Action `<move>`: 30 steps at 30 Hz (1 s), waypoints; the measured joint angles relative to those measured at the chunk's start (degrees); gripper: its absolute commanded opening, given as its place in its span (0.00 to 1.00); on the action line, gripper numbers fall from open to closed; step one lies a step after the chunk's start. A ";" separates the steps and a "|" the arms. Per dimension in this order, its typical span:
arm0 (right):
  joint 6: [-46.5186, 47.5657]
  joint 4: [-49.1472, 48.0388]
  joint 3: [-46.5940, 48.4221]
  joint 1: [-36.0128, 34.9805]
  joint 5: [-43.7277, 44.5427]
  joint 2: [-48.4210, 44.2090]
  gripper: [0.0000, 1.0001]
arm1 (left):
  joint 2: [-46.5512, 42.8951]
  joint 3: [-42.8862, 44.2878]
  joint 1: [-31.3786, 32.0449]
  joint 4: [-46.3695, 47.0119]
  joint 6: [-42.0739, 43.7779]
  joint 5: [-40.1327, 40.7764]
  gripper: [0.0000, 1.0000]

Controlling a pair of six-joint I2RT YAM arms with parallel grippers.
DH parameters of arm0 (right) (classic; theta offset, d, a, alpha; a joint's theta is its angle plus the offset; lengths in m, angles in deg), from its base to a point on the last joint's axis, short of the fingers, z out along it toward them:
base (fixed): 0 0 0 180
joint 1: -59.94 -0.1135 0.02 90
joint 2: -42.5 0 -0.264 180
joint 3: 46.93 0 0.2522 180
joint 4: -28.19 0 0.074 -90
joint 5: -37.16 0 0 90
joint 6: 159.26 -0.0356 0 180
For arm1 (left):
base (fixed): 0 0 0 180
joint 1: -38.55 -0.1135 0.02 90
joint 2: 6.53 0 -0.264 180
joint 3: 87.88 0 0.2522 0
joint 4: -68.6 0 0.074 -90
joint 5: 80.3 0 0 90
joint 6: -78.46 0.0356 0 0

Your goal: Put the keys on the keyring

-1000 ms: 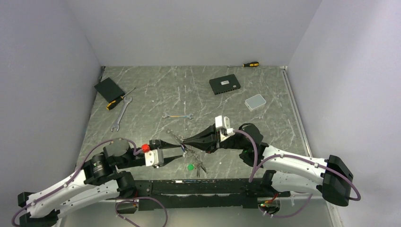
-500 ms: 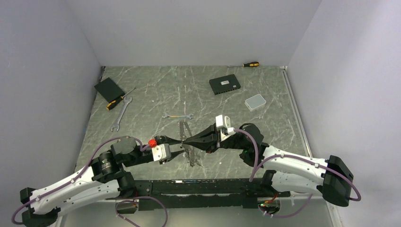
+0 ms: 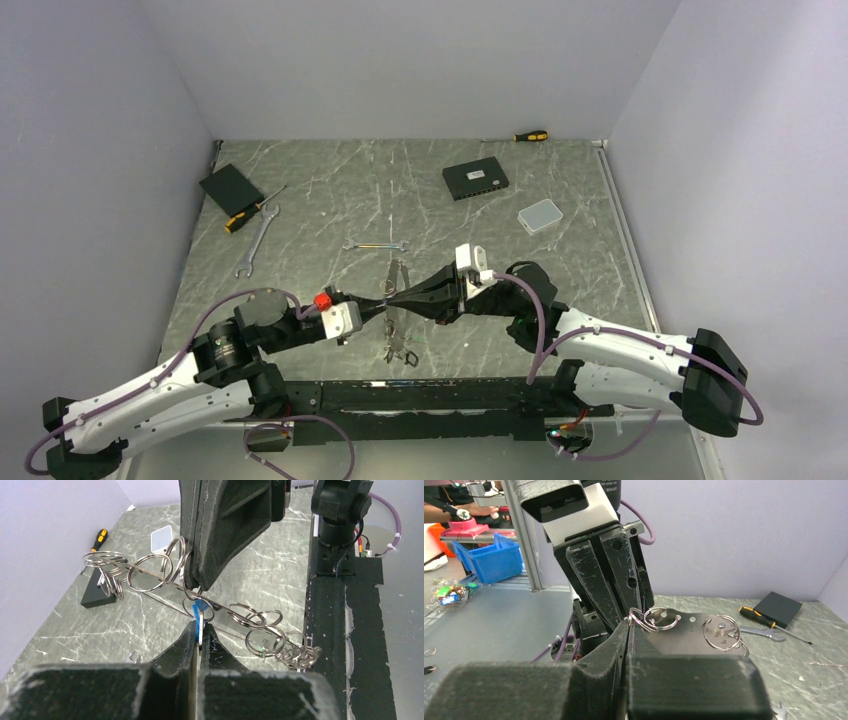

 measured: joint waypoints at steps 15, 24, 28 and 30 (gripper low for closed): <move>-0.37 6.75 -1.64 0.00 2.71 -3.52 0.53 | 2.56 9.14 0.00 -15.87 4.52 2.25 0.00; -0.26 12.79 -4.00 0.00 5.66 -7.93 0.54 | 6.49 15.54 0.00 -22.73 10.34 7.65 0.00; 0.70 15.91 -3.98 0.00 8.07 -7.80 0.54 | 11.17 18.75 0.00 -25.27 14.38 12.41 0.00; 1.29 18.21 -3.85 0.00 10.56 -7.58 0.54 | 14.05 19.67 0.00 -26.67 16.48 15.80 0.00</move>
